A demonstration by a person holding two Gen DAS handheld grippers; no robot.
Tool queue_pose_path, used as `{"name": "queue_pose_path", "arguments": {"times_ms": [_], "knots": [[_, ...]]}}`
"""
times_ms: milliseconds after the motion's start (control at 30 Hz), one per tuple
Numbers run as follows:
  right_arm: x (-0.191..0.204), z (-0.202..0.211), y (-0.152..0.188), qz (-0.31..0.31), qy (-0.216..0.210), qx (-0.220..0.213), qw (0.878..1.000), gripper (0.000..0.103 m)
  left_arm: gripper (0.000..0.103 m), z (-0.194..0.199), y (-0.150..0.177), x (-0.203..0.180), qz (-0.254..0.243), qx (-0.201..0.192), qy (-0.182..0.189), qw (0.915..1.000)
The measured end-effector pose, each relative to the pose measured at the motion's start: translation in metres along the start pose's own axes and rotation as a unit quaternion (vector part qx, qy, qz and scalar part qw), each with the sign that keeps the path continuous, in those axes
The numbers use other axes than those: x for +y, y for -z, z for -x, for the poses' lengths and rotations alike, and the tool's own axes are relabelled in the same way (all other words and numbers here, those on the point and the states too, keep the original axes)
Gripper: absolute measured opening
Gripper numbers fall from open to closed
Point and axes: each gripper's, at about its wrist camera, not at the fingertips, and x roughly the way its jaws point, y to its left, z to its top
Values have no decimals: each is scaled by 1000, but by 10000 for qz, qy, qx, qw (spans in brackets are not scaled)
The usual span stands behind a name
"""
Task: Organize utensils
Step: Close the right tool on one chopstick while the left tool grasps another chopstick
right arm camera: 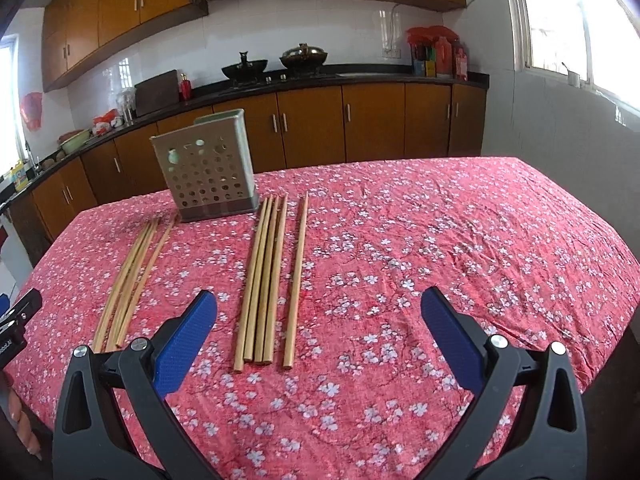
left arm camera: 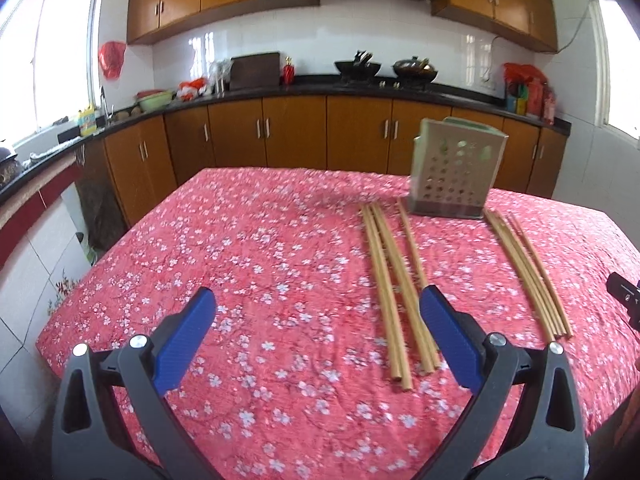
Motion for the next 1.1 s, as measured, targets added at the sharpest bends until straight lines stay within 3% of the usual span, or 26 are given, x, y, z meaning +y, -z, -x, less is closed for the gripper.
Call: {"name": "queue_pose_path", "arguments": {"times_ms": [33, 100, 200, 367, 500, 667, 867, 1100], "knots": [[-1, -9, -3, -16, 25, 119, 9999, 92, 99, -9, -3, 3, 14, 118, -32, 9999], [-4, -31, -8, -47, 43, 445, 9990, 68, 99, -21, -7, 7, 12, 301, -42, 9995], [-6, -63, -11, -210, -273, 997, 9944, 49, 89, -41, -10, 10, 36, 580, 92, 9983], [5, -92, -8, -145, -491, 1455, 9880, 36, 65, -63, -10, 10, 160, 1050, 491, 9931], [3, -100, -5, -55, -325, 1519, 9878, 11, 52, -73, -9, 2, 61, 1248, 787, 9890], [-16, -101, -8, -299, -242, 1514, 9877, 8, 32, -81, -8, -12, -169, 1471, 1071, 9832], [-12, -101, -8, -138, -165, 1431, 9895, 8, 28, -88, -4, -19, -208, 1708, 1306, 9764], [-10, -102, -9, -39, -136, 1441, 9895, 8, 18, -93, -1, -29, -495, 1835, 1116, 9754]]}}
